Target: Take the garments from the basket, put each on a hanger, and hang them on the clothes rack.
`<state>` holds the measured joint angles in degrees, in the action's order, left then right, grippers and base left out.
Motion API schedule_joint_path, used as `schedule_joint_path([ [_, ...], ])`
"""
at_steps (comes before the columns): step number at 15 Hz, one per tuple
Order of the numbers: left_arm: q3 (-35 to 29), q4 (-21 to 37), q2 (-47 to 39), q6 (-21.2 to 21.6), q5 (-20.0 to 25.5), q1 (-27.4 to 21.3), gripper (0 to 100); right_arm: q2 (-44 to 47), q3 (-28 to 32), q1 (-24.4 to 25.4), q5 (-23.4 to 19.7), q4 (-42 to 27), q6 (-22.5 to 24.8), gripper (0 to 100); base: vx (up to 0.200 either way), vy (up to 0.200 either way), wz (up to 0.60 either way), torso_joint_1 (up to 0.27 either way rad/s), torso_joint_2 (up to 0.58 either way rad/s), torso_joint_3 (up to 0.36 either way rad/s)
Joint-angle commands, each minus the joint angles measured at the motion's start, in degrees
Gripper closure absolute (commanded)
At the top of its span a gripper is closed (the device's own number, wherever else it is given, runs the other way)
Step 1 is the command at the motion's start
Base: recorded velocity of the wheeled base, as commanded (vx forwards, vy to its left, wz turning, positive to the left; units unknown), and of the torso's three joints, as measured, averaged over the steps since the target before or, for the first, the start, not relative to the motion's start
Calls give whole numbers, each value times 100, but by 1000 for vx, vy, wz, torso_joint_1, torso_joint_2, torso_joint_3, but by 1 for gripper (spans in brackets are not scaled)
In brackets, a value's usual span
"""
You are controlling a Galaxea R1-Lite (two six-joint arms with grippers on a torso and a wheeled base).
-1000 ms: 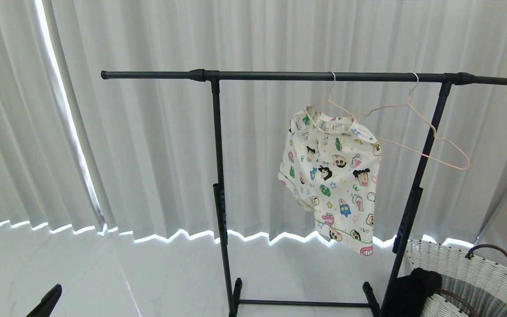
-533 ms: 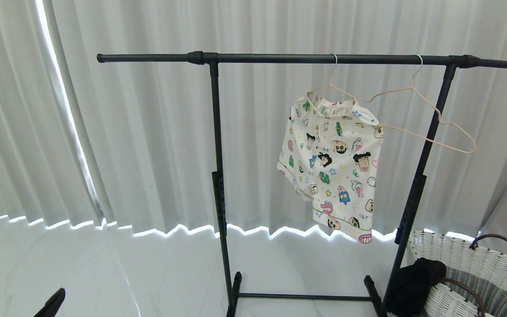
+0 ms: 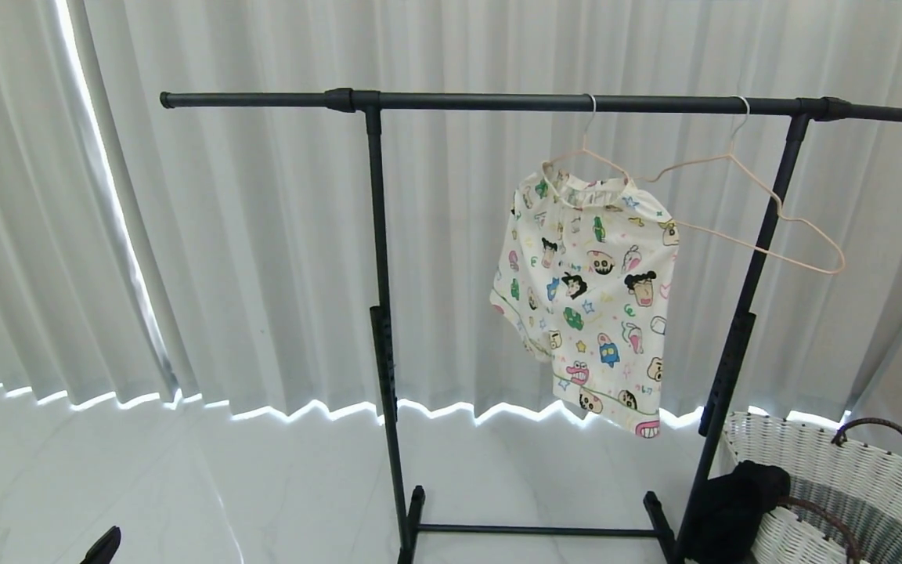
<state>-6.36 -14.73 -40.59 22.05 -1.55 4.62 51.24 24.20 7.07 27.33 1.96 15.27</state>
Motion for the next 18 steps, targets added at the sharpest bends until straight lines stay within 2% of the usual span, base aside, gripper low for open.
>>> schedule_joint_path([
  [1,-5,-4,34,1,-3,-5,0,-8,-3,5,9,-3,2,0,0,-200,0,22,12,-2],
  [7,-5,-4,69,-8,-3,-5,0,0,-12,5,9,-3,2,0,0,-200,0,0,2,5],
  [11,-14,-4,104,-8,5,-14,0,0,-56,14,-17,-3,-16,0,0,0,0,0,0,0],
  [16,-120,-4,43,-17,-3,-348,0,9,-205,5,-299,23,-25,0,0,0,0,0,0,0],
  [18,-207,-4,-80,-34,5,-383,0,88,-258,-22,-553,15,-77,0,200,0,0,0,2,5],
])
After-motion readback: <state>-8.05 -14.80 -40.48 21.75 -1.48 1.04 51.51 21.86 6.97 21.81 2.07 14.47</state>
